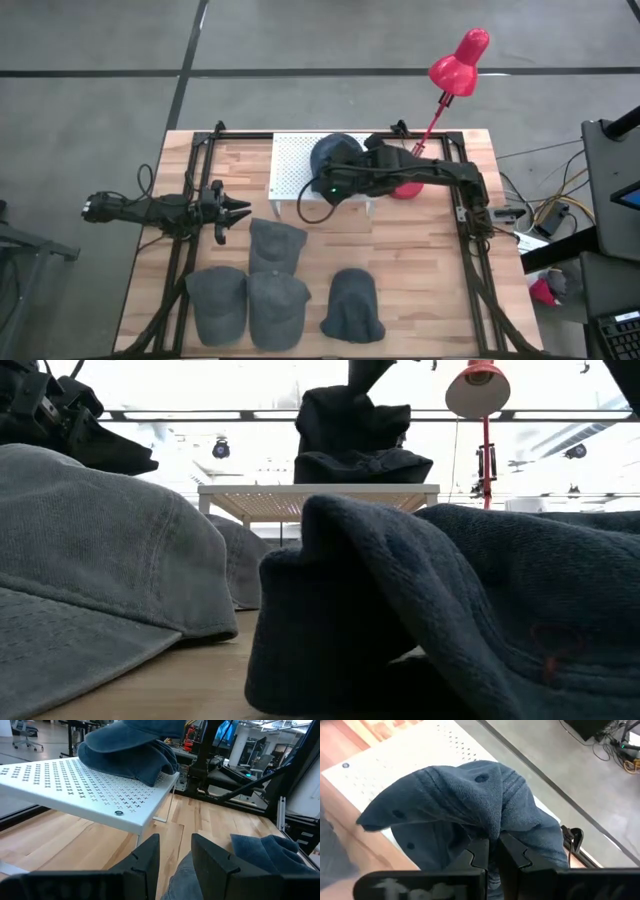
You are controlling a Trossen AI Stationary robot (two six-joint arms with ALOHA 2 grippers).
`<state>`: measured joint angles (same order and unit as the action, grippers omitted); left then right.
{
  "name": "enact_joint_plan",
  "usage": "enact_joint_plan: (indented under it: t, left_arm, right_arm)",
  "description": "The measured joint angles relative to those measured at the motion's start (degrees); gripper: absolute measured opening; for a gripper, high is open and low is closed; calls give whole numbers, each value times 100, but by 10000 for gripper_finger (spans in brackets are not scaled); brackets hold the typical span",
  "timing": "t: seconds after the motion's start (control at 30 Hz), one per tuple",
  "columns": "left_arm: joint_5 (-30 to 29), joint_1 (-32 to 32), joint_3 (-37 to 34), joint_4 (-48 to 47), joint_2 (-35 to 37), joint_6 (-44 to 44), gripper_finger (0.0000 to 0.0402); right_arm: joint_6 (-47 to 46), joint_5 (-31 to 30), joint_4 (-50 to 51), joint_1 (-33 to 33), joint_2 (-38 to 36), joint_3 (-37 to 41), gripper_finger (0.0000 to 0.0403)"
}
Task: Pick & Place hat
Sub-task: Stack the right blue cap on the blue cap on the shelf
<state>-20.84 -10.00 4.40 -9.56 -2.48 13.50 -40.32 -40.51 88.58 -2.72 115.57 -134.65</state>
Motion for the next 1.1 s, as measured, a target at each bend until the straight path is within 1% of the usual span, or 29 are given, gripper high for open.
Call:
enact_joint_plan:
  t: [0.17, 0.37, 0.43, 0.57, 1.1]
  left_arm:
    - [0, 0, 0, 0, -1, -2, 115]
    - [0, 0, 0, 0, -2, -4, 115]
    - [0, 0, 0, 0, -2, -4, 115]
    - [0, 0, 0, 2, -2, -5, 115]
    - [0, 0, 0, 7, -2, -4, 115]
  right_arm:
    - [-226, -212, 110, 0, -106, 0, 12]
    - [-395, -259, 149, -11, -286, -7, 12]
    - [-445, -247, 146, -20, -278, -6, 12]
    - [-478, -22, 146, -26, -216, 2, 12]
    - [-531, -136, 144, -24, -225, 296, 12]
